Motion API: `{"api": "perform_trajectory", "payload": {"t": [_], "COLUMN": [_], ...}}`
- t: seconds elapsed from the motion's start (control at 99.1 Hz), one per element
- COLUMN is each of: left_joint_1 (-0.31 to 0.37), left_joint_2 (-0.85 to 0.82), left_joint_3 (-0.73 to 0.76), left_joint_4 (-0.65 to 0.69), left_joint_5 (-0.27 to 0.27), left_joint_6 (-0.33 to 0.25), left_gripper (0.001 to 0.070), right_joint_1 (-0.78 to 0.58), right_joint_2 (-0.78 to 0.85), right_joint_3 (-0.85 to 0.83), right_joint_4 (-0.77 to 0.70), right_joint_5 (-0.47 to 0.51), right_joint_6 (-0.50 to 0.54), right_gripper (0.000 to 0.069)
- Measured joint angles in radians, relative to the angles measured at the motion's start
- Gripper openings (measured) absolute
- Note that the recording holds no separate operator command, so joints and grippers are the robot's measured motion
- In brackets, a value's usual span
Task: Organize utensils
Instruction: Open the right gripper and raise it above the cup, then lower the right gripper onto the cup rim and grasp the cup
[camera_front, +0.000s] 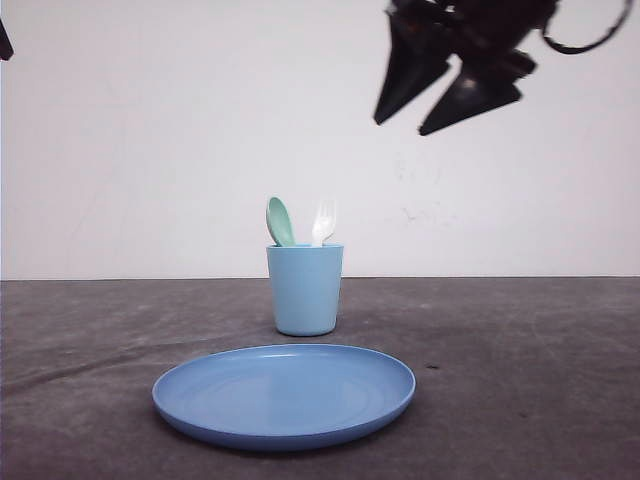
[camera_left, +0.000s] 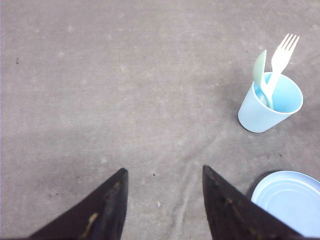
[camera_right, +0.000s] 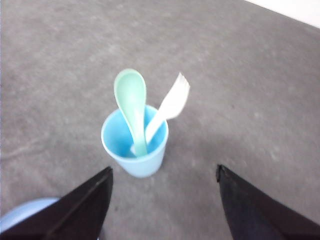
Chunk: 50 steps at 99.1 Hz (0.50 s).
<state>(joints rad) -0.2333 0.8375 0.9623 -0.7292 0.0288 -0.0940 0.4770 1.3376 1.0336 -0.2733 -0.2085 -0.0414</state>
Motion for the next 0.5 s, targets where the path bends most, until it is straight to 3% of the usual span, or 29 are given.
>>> {"api": "perform_trajectory", "payload": {"t": [0.182,0.394,0.505], "left_joint_1": [0.000,0.000,0.000], "left_joint_2": [0.000,0.000,0.000], "left_joint_3": [0.000,0.000,0.000], "left_joint_4": [-0.007,-0.011,-0.011], "left_joint_5": [0.000,0.000,0.000], "left_joint_6": [0.000,0.000,0.000], "left_gripper": [0.0280,0.0280,0.0280], "right_joint_1": [-0.015,-0.021,-0.017], "right_joint_2": [-0.018,-0.017,-0.017], "right_joint_3": [-0.119,-0.221,-0.261], "right_joint_4": [0.005,0.110,0.165], "right_joint_5": [-0.023,-0.035,-0.056], "right_joint_6": [0.037,0.093,0.111], "right_gripper": [0.0431,0.0677,0.0681]}}
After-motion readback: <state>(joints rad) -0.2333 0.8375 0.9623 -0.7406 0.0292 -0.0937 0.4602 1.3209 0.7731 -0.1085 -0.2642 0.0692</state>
